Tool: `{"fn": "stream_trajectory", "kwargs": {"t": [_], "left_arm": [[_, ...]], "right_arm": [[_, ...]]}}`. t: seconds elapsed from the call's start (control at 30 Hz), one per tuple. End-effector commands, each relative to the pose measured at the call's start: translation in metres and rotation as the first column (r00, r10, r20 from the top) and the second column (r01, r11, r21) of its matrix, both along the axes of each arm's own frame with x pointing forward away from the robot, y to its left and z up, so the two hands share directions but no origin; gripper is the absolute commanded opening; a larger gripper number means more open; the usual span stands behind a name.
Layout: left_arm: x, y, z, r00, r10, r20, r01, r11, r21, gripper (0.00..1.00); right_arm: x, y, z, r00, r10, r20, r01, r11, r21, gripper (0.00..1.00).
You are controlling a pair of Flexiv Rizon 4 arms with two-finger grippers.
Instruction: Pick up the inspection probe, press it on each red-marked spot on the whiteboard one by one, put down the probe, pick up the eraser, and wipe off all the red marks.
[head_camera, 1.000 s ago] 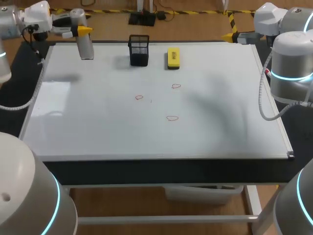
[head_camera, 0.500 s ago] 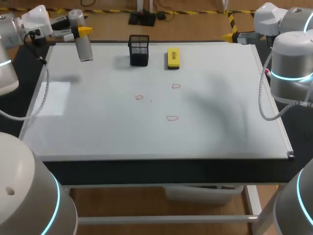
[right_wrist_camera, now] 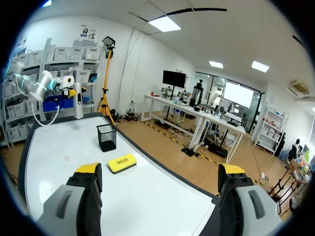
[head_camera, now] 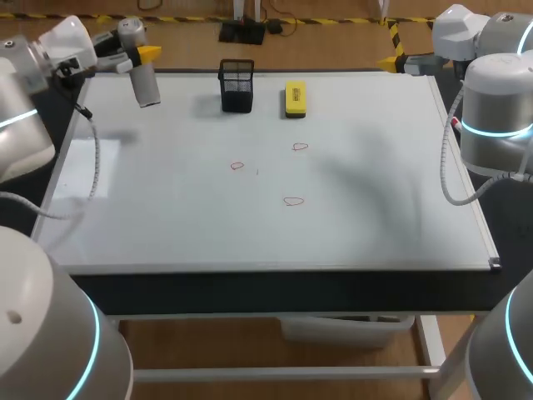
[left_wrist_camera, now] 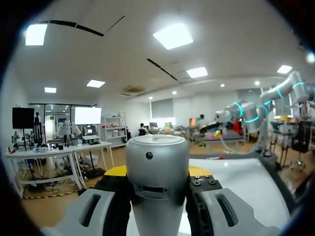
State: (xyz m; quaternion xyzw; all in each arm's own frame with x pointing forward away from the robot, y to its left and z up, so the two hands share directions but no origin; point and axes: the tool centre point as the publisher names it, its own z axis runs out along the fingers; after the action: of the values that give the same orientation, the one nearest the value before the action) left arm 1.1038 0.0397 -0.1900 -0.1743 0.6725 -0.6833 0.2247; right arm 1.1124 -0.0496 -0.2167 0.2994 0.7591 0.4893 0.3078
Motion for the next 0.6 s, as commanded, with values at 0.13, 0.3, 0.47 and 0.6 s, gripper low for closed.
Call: {"fn": "stream_trajectory", "kwargs": {"t": [0.13, 0.3, 0.47, 0.6], "left_arm": [[-0.004, -0.002, 0.002, 0.988, 0.155, 0.002, -0.155, 0.988, -0.011, 0.00], [-0.004, -0.002, 0.002, 0.988, 0.155, 0.002, -0.155, 0.988, -0.011, 0.00], [-0.004, -0.002, 0.002, 0.988, 0.155, 0.002, -0.155, 0.988, -0.011, 0.00], [-0.004, -0.002, 0.002, 0.988, 0.155, 0.002, -0.155, 0.988, -0.011, 0.00]], "right_arm": [[0.001, 0.000, 0.000, 1.000, 0.001, -0.002, -0.001, 1.000, -0.001, 1.00], [0.012, 0.004, 0.000, 0.997, 0.074, -0.014, -0.074, 0.997, 0.000, 1.00], [0.025, 0.010, 0.002, 0.986, 0.161, -0.037, -0.161, 0.987, 0.000, 1.00], [0.034, 0.015, 0.000, 0.971, 0.228, -0.066, -0.229, 0.973, -0.010, 1.00]]}}
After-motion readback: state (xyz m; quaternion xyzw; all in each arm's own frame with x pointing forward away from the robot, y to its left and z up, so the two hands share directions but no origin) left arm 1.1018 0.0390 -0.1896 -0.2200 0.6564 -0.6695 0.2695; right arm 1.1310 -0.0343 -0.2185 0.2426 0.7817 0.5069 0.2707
